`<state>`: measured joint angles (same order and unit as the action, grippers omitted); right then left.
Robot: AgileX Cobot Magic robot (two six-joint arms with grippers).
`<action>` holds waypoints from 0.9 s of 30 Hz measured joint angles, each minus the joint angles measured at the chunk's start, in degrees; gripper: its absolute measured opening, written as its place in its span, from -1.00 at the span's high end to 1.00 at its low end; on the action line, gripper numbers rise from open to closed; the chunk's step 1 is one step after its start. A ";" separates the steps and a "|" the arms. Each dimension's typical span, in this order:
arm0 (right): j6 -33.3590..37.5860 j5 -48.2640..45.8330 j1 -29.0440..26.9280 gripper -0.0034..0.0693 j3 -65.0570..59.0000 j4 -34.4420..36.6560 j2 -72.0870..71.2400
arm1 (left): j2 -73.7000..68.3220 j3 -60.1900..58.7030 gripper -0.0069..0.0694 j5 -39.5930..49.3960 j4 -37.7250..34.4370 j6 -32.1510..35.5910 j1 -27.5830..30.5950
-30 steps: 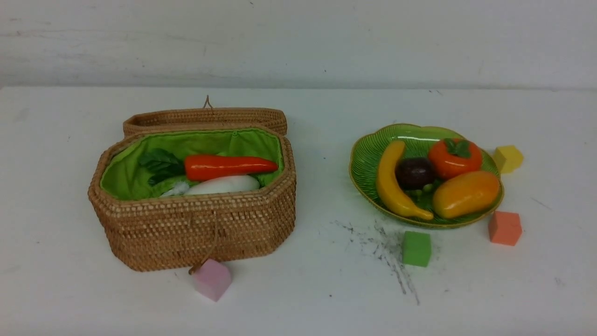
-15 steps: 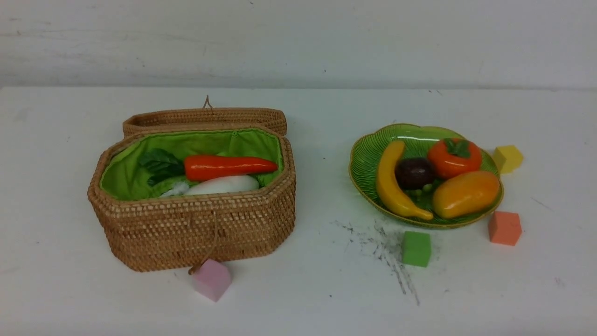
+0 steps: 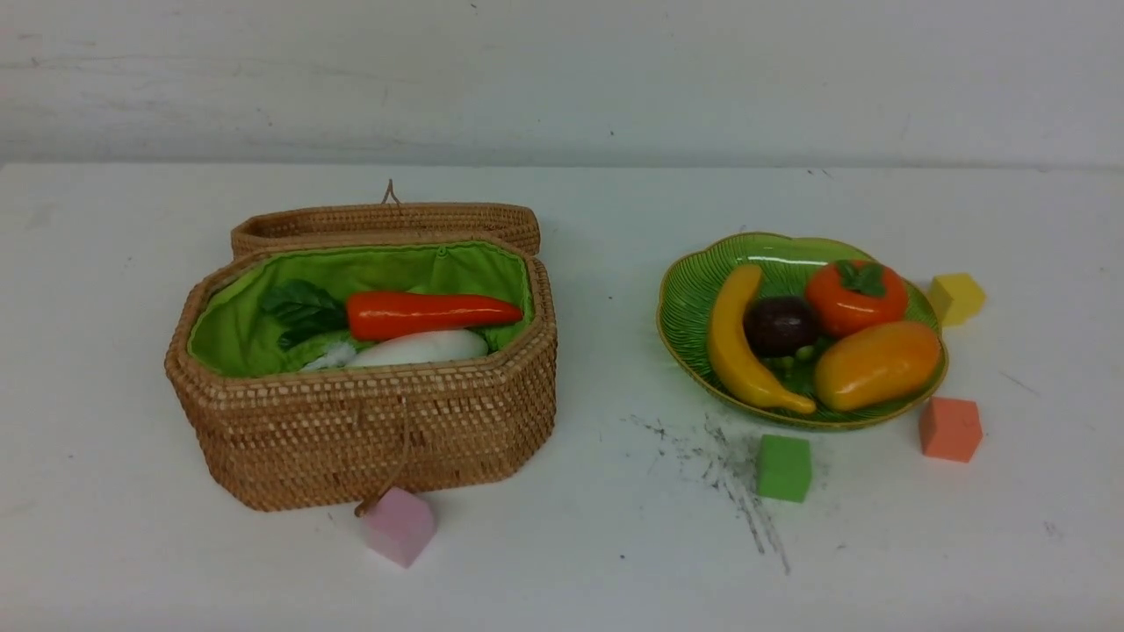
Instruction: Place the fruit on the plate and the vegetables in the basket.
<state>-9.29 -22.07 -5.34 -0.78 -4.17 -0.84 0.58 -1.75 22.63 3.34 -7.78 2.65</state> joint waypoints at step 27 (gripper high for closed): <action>-0.08 0.04 0.00 0.72 0.00 0.00 0.00 | 0.00 0.00 0.19 0.00 0.00 0.00 0.00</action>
<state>-9.37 -22.03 -5.34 -0.78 -4.17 -0.84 0.58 -1.75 22.63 3.34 -7.78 2.65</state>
